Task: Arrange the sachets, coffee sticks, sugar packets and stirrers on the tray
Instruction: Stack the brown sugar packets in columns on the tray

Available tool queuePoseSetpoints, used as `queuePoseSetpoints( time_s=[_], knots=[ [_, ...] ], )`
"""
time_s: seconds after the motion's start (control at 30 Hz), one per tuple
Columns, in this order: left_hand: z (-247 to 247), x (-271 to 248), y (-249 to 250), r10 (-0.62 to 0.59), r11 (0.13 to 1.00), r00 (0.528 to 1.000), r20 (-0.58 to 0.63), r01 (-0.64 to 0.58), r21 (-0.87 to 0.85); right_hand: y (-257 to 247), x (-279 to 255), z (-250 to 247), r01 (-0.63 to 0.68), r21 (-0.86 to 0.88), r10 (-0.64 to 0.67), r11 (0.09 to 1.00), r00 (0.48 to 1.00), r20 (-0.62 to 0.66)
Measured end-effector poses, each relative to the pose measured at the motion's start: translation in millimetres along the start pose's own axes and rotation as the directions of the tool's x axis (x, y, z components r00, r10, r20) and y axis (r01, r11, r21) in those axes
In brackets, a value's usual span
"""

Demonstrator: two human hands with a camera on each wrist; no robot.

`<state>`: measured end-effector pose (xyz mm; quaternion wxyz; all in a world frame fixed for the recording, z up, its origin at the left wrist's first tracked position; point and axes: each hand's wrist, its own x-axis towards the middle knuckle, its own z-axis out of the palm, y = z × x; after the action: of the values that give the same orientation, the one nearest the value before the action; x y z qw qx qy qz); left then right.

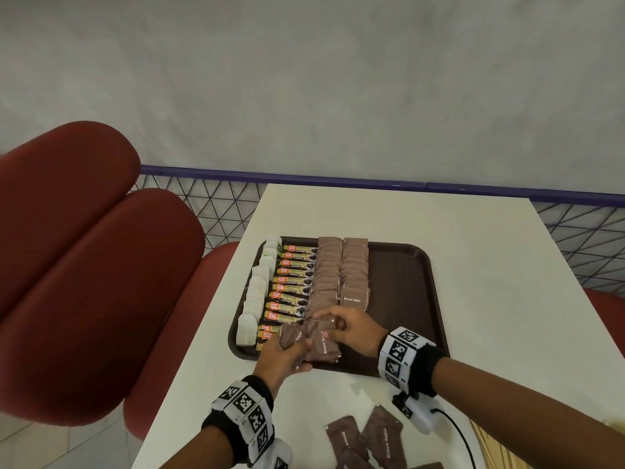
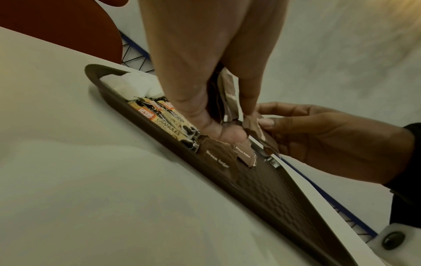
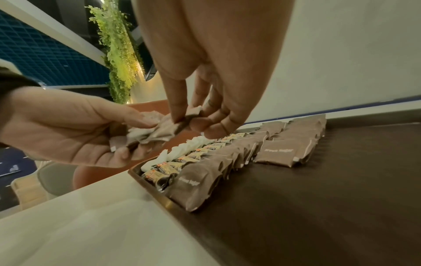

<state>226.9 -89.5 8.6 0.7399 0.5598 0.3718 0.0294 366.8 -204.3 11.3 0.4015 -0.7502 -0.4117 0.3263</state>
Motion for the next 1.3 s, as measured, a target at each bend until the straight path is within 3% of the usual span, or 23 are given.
queuePoseSetpoints(
  time_s=[0.13,0.23,0.33,0.4,0.5,0.57,0.9,1.1,1.3],
  knots=[
    [-8.3,0.6,-0.5,-0.015,0.996,1.000,-0.011,0.015,-0.083,4.1,-4.1,-15.7,-0.112,-0.003,0.109,0.994,0.974,-0.197],
    [-13.0,3.2,-1.6,-0.056,0.986,0.998,-0.013,0.053,-0.155,17.6,-5.9,-26.9,-0.257,-0.006,0.234,0.966,0.888,-0.395],
    [-14.5,5.5,-1.8,-0.084,0.978,0.996,-0.009,0.081,-0.191,28.6,-4.9,-34.7,-0.329,-0.079,0.255,0.941,0.843,-0.474],
    [-14.5,6.5,-1.6,-0.086,0.981,0.996,-0.014,0.082,-0.173,33.0,-2.9,-39.1,-0.372,-0.070,0.293,0.926,0.821,-0.489],
    [-14.6,8.3,-1.9,-0.081,0.990,0.996,-0.046,0.075,-0.121,35.3,-0.9,-42.8,-0.391,0.113,0.395,0.913,0.783,-0.480],
    [-14.8,10.1,-2.4,-0.079,0.991,0.995,-0.068,0.071,-0.114,37.5,2.6,-42.9,-0.413,0.148,0.430,0.899,0.765,-0.479],
    [-21.6,12.8,4.0,-0.053,0.987,0.991,-0.120,0.033,-0.160,39.1,22.0,-35.6,-0.546,0.076,0.525,0.834,0.744,-0.414],
    [-26.3,14.7,1.4,-0.039,0.990,0.993,-0.110,0.024,-0.141,35.5,30.5,-32.1,-0.645,-0.167,0.541,0.746,0.732,-0.413],
    [-24.1,13.2,1.5,-0.018,0.988,0.997,-0.071,0.007,-0.157,36.0,36.8,-30.3,-0.623,-0.431,0.460,0.653,0.778,-0.427]
  ],
)
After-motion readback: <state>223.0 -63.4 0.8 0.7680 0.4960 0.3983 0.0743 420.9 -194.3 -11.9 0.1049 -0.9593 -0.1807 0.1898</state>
